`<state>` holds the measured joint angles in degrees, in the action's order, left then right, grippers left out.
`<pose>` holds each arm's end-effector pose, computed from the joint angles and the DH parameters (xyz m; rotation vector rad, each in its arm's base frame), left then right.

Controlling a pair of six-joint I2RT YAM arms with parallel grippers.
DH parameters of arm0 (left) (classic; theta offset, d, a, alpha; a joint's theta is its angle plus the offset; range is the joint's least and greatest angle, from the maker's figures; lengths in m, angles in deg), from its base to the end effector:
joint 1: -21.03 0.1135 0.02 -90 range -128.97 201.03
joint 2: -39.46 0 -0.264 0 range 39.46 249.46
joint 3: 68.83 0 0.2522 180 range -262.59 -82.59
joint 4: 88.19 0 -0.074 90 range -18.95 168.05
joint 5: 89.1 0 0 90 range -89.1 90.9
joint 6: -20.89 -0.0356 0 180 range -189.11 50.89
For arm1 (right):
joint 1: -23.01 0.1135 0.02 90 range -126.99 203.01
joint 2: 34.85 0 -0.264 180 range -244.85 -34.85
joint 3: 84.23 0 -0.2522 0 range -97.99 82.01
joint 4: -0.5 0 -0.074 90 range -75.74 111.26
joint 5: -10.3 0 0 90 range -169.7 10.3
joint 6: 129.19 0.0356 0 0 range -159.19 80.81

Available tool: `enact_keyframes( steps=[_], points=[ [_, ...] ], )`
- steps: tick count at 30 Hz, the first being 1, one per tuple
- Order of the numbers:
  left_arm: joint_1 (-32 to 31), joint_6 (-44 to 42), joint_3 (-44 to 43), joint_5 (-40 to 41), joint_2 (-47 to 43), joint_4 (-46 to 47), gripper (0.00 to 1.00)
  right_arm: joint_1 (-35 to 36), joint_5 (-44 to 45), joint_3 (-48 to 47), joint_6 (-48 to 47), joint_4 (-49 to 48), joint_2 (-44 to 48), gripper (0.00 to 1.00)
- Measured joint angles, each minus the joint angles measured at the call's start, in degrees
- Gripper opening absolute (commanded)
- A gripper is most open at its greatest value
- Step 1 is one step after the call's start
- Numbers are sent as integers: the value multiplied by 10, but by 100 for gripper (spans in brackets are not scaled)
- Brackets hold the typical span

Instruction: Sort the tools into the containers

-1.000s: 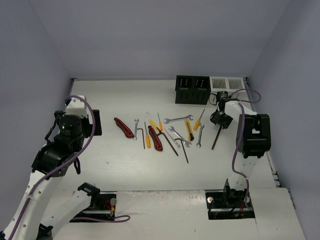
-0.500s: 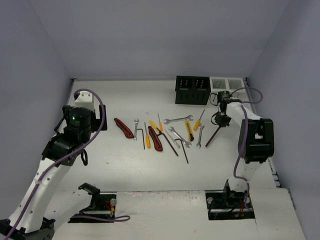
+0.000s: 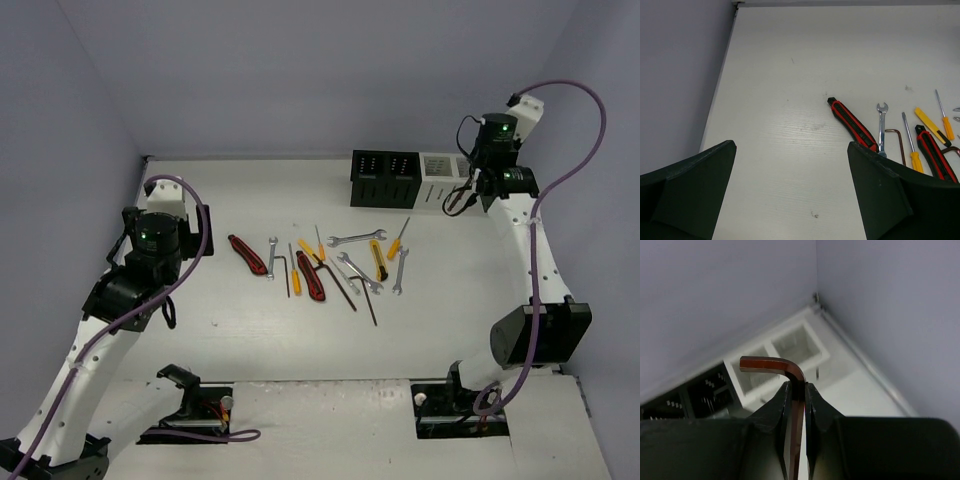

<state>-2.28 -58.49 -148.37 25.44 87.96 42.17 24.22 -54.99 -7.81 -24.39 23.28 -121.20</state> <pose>0.1546 -0.0505 0.4073 -0.0826 1.8634 -0.0030 0.3502 -0.0075 0.4414 0.5143 1.5792 -0.1475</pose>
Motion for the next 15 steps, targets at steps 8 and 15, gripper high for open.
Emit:
enact_keyframes(
  steps=[8, 15],
  points=[
    [0, -1, 0, 12, -9, 2, 91, -9, 28, 1, -132, -193, -56, 0],
    [0, 0, 18, 14, -40, 2, 91, -48, 14, -13, -167, -282, -168, 0]
  ],
)
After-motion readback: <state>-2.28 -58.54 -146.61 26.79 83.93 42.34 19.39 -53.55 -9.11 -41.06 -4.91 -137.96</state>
